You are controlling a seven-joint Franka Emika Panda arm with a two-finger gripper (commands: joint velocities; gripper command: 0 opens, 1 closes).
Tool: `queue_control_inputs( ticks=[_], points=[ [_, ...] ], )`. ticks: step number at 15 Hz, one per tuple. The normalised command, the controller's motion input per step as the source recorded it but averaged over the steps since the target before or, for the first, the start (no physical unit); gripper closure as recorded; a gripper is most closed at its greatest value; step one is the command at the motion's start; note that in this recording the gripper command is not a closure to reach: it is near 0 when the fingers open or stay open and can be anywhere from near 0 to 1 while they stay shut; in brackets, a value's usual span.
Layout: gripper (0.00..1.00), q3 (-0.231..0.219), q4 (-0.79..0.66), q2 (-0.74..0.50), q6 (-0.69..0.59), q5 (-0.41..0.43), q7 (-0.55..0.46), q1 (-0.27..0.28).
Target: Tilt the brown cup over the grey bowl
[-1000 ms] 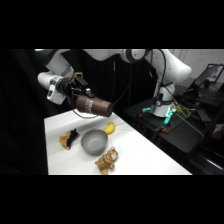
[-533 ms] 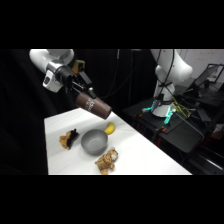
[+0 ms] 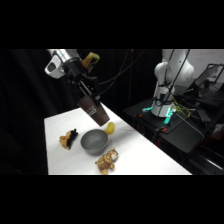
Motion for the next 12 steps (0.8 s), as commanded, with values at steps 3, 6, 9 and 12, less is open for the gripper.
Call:
queue_control_inputs(
  ticks=[3,6,9,12],
  points=[
    [0.11,0.090,-0.99,-0.63,1.00,-0.311,0.31,0.197],
    [0.11,0.117,-0.99,-0.57,0.98,-0.287,0.46,0.183],
    [0.11,0.139,-0.99,-0.52,0.82,-0.241,0.53,0.178],
    [0.11,0.157,-0.99,-0.48,0.75,-0.144,0.52,0.179]
  ],
)
